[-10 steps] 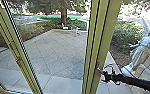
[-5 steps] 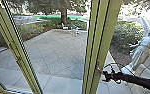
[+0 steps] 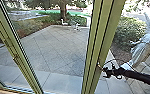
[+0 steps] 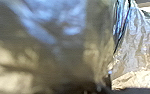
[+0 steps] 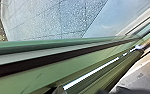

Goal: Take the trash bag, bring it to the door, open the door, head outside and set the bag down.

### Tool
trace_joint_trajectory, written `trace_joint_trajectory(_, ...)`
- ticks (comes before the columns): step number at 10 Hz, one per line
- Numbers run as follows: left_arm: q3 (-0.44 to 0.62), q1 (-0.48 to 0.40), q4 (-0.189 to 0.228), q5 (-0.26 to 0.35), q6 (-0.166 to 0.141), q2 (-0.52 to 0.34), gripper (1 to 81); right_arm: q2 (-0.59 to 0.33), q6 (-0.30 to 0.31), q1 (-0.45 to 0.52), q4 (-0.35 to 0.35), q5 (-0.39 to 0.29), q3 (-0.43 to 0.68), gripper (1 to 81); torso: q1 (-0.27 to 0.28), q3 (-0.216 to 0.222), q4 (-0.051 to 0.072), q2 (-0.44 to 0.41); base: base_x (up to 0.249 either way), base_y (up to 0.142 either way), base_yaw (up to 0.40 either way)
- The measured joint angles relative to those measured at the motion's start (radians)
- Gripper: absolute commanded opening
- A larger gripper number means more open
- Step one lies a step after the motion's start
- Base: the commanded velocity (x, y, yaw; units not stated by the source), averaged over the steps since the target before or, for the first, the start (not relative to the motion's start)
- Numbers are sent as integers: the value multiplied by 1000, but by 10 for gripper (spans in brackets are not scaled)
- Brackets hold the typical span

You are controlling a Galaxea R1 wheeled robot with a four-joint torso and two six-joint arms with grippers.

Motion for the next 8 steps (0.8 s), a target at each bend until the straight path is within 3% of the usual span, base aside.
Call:
trace_joint_trajectory(3, 0, -6, 0, -1, 0, 0, 10, -2, 26, 35, 10, 25, -21, 811, 0, -35, 0, 0, 87, 0, 0)
trace_joint_trajectory(6, 0, -7, 0, -2, 0, -1, 10, 15, 69, 27, -19, 214, -51, 811, 3, -38, 0, 1, 79, 0, 0)
trace_joint_trajectory(8, 0, -7, 0, 0, 0, -3, 10, 24, 98, 30, -26, 300, -73, 811, 5, -40, 0, 3, 0, 0, 0)
